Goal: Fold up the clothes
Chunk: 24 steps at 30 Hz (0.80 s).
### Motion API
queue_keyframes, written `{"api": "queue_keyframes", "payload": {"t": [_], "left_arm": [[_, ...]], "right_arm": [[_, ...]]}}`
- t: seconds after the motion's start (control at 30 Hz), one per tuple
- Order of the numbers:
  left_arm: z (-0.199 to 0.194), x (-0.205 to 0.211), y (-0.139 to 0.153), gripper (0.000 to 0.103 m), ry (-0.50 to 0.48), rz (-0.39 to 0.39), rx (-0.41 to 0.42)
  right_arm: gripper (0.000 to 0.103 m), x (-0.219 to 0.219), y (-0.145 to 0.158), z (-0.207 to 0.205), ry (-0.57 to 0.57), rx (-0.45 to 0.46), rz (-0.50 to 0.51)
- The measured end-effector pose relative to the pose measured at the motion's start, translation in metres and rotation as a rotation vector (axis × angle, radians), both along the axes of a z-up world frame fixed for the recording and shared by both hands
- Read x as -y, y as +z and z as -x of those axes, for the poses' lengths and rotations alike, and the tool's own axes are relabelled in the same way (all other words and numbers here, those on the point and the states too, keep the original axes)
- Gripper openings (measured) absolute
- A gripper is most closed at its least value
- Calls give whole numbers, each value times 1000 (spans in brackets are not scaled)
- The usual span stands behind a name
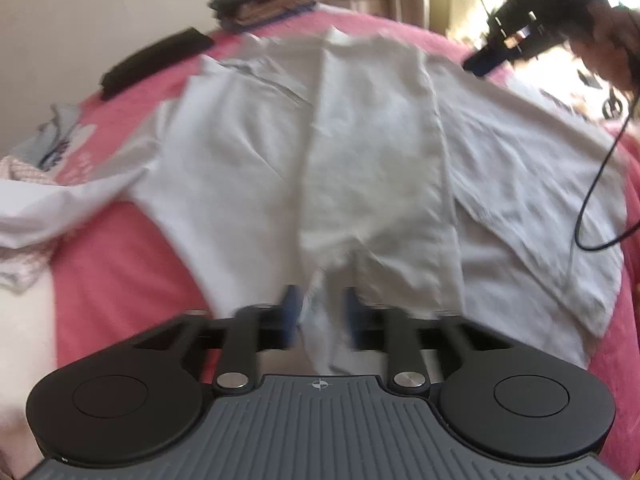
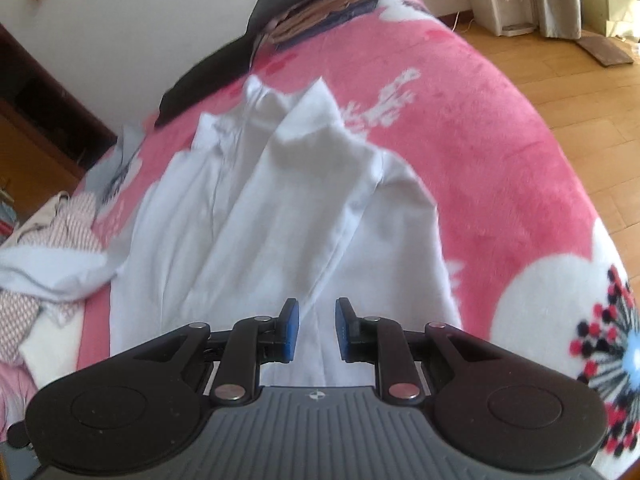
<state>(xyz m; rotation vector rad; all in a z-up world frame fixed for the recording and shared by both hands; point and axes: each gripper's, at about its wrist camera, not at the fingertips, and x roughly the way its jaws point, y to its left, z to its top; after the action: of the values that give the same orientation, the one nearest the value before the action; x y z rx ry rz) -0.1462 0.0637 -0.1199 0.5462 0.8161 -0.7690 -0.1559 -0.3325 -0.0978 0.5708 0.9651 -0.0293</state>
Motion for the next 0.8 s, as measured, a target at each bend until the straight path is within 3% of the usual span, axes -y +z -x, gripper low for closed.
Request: {"api": "queue_keyframes", "payload": {"t": [0.07, 0.17, 0.27, 0.33, 0.37, 0.43, 0.57, 0.67, 0.8], "left_arm": [[12, 2, -4, 7, -54, -29, 16], [32, 11, -15, 7, -159, -106, 65], [44, 15, -28, 7, -240, -148, 55], [45, 13, -26, 13, -252, -148, 62], [41, 10, -22, 22, -240, -133, 32], [33, 1, -10, 30, -210, -91, -33], [13, -20, 18, 30, -139, 22, -126], [-1, -24, 32, 31, -89, 106, -129], [-6, 3, 13, 31, -101, 100, -150]], "right_arm": [[21, -4, -1, 3, 9, -2, 6], [20, -7, -4, -1, 21, -2, 42], [20, -5, -8, -13, 21, 6, 63], [20, -4, -10, -21, 19, 17, 91], [20, -3, -9, -26, 20, 32, 109], [19, -1, -4, -37, 22, 68, 143], [16, 3, 8, -71, 43, 140, 214], [14, 7, 15, -104, 60, 185, 260], [11, 15, 7, -159, 66, 174, 260]]}}
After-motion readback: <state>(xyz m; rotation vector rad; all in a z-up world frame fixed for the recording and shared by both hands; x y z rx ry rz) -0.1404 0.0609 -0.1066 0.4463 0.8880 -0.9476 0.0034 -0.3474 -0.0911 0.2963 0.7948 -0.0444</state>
